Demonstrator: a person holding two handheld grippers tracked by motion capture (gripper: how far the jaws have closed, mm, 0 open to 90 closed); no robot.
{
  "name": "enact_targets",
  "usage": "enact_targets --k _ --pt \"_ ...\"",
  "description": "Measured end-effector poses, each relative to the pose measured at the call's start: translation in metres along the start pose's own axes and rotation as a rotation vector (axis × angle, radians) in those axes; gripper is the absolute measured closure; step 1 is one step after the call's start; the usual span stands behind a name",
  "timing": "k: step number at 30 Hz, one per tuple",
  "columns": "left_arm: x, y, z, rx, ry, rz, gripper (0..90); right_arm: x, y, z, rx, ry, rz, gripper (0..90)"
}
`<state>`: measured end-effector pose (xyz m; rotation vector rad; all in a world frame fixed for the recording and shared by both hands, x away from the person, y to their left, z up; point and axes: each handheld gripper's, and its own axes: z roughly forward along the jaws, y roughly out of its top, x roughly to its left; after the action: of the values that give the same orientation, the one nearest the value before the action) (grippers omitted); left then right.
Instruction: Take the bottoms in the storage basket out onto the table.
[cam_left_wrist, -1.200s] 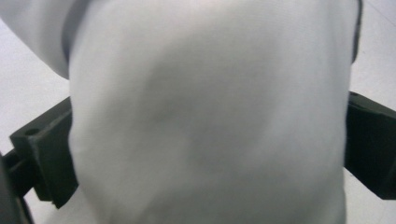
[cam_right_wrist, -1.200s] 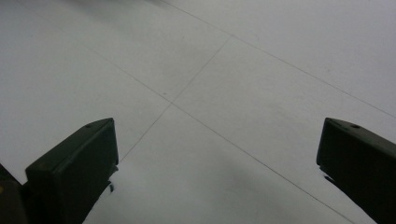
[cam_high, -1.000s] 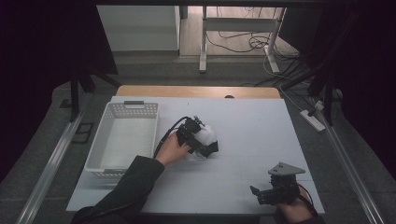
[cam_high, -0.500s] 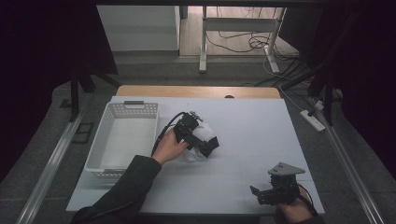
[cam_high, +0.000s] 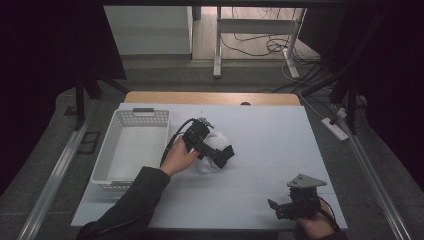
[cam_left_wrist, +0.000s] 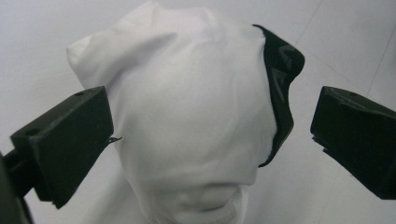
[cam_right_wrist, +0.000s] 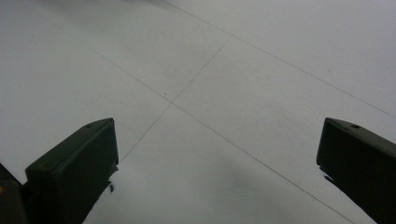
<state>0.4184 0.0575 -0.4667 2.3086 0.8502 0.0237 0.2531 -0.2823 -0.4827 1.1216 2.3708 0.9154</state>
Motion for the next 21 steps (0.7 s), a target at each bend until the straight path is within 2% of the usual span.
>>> enact_targets --k 7,21 --pt "0.000 -0.001 -0.007 -0.022 -0.024 0.010 0.0 0.000 0.000 0.000 -0.002 0.000 0.000 0.0" --pt "0.001 -0.007 -0.022 -0.087 -0.032 0.037 0.0 0.000 0.000 0.000 -0.006 0.006 -0.010 0.0"
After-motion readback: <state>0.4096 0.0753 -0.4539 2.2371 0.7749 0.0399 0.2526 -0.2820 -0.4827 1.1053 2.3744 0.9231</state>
